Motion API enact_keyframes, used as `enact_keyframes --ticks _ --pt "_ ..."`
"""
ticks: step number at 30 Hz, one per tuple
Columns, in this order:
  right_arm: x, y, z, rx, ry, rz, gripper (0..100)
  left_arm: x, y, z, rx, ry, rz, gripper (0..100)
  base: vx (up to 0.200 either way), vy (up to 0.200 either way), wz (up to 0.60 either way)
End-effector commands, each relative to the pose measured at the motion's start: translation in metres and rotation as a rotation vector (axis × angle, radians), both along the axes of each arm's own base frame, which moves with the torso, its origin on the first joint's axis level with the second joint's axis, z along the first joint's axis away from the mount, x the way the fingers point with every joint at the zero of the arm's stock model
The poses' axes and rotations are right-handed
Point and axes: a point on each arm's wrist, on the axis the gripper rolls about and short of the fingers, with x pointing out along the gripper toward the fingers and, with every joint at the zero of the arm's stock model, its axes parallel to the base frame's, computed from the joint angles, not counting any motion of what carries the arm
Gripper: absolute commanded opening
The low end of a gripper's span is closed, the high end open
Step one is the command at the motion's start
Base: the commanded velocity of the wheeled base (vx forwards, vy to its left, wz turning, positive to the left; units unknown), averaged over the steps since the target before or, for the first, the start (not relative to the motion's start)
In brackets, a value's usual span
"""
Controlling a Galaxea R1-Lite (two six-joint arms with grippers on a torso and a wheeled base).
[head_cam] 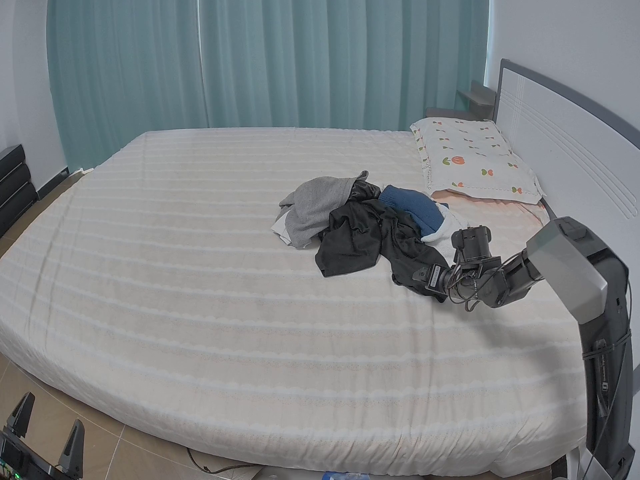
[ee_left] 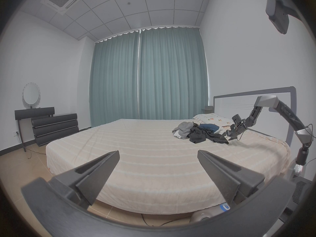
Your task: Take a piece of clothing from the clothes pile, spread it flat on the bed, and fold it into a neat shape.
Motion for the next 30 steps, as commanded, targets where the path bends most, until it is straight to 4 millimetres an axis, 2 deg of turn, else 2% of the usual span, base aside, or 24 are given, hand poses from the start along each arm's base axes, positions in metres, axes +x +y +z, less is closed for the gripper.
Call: enact_keyframes --ticks 1,9,10,17,21,25,27,30 --pt "0.015 0.003 -0.035 -0.011 0.051 -0.026 100 0.000 0.000 -0.004 0.000 -0.003 0.000 100 0.000 0.000 0.00" --pt "0.037 0.003 -0.029 -0.041 0.035 -0.084 100 0.000 0.000 -0.004 0.000 -0.003 0.000 100 0.000 0.000 0.00" --pt "0.039 0.003 -0.027 -0.030 0.032 -0.096 0 0.000 0.000 -0.004 0.000 -0.003 0.000 100 0.000 0.000 0.00" --pt "0.039 0.001 -0.020 -0.002 0.046 -0.123 0 0.000 0.000 -0.004 0.000 -0.003 0.000 100 0.000 0.000 0.00" --pt "0.037 -0.002 -0.005 0.056 0.039 -0.169 0 0.000 0.000 -0.004 0.000 -0.003 0.000 100 0.000 0.000 0.00" --pt "0.028 -0.003 0.010 0.092 0.045 -0.180 0 0.000 0.000 -0.004 0.000 -0.003 0.000 100 0.000 0.000 0.00" --pt "0.028 -0.003 0.010 0.092 0.045 -0.180 0 0.000 0.000 -0.004 0.000 -0.003 0.000 100 0.000 0.000 0.00" --pt "0.013 -0.006 0.024 0.105 0.065 -0.182 0 0.000 0.000 -0.004 0.000 -0.003 0.000 100 0.000 0.000 0.00"
